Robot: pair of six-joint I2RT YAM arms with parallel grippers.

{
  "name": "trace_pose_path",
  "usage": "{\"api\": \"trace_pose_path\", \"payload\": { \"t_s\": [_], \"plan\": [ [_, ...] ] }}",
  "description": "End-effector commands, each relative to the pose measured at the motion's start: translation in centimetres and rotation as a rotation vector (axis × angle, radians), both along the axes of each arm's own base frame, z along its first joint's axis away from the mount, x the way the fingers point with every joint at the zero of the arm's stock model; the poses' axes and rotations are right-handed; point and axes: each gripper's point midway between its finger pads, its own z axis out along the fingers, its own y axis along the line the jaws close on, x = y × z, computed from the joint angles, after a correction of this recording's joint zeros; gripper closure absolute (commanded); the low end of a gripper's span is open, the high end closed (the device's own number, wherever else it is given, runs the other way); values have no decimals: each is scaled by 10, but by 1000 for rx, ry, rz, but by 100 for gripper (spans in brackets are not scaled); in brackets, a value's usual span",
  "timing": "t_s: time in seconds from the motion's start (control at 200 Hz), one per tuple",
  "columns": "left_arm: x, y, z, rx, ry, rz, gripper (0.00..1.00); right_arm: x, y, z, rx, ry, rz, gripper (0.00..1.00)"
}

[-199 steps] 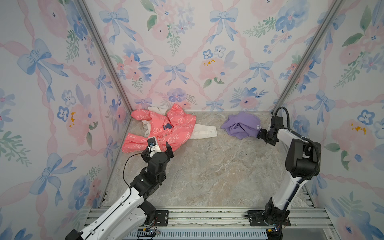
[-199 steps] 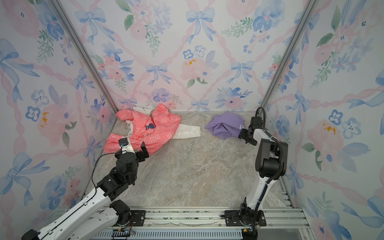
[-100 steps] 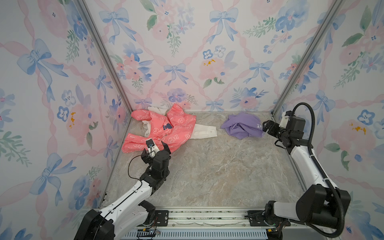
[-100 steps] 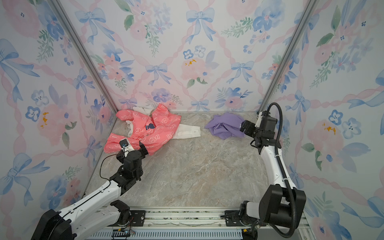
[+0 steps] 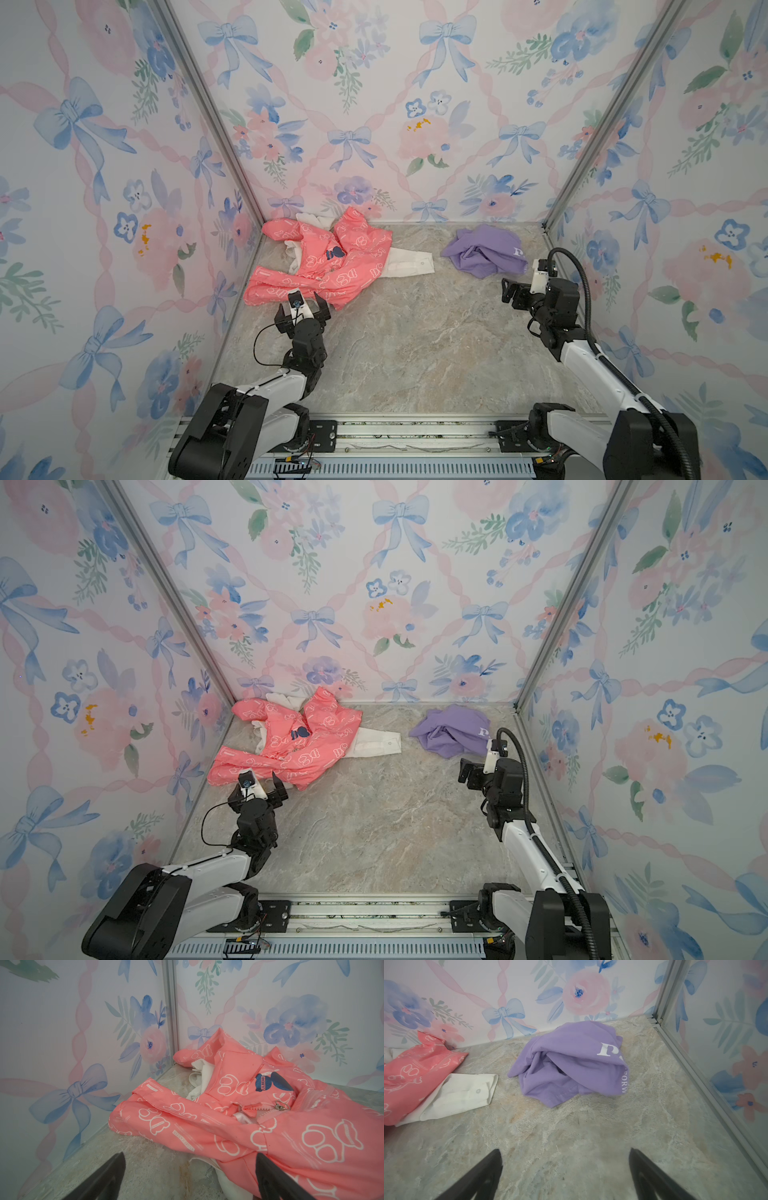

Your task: Pick out a specific cloth from the pile

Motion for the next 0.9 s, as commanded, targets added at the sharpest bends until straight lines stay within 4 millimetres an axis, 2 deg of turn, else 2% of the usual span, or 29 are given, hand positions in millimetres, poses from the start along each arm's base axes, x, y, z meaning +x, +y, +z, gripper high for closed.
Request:
{"api": "trace_pose_path", "payload": {
  "t_s": [0.0,0.07,0.175,0.35,0.39,0.435,0.55,0.605,0.895],
  "plan": [
    [-1,-2,15,35,-97,-55,2,12,-6,6,-80,-140,-35,3],
    [-1,-2,16,41,-117,-62,2,14,-8,-5,-99,-157,-52,3],
    [7,-6,16,33,-130,-113,2,17,0,-20,-179,-175,-35,3],
    [23,-19,-4,36,-93,-195,2,22,23,-52,-231,-192,61,3],
    [30,-24,-5,59,-93,-214,2,24,24,-51,-237,-227,50,3],
    [35,-26,-7,70,-69,-212,2,24,21,-54,-241,-184,42,3],
    [44,-18,-14,34,-28,-177,2,37,13,-58,-183,-119,41,3],
    [45,-13,-15,16,-26,-165,2,39,6,-60,-146,-104,31,3],
    [45,-12,-16,11,-25,-163,2,39,6,-59,-145,-104,30,3]
  ]
}}
